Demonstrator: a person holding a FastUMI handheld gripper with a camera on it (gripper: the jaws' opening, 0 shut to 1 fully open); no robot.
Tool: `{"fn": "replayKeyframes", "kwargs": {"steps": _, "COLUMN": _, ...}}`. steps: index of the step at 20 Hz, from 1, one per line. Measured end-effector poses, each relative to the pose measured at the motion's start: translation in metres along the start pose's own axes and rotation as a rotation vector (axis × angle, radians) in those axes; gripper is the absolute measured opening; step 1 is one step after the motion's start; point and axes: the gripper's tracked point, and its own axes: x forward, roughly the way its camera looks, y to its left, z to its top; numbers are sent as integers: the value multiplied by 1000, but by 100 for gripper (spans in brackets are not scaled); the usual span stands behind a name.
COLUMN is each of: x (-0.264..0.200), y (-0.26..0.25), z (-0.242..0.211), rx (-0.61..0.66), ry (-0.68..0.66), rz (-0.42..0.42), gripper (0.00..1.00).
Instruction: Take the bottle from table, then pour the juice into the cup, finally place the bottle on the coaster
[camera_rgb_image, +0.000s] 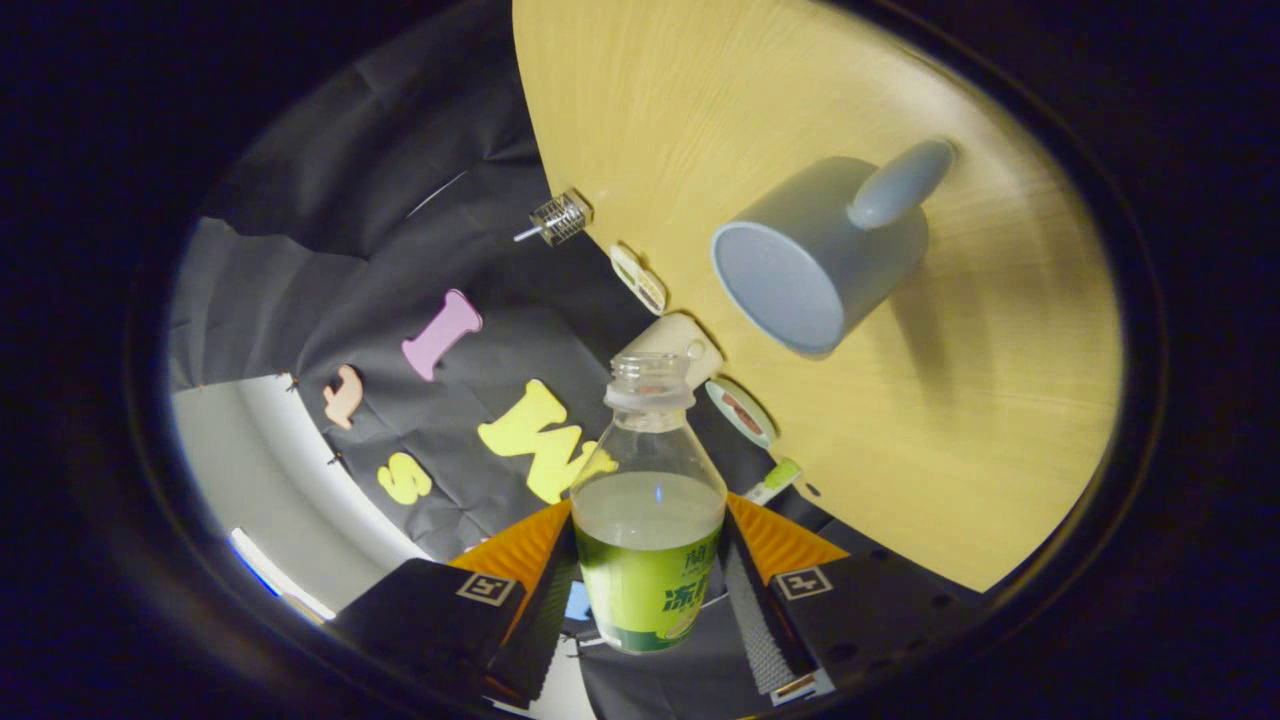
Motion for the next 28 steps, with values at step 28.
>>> {"fn": "replayKeyframes", "kwargs": {"steps": 28, "x": -16, "y": 9, "z": 0, "rx": -882, "ry": -99, "rz": -39, "gripper": 79}}
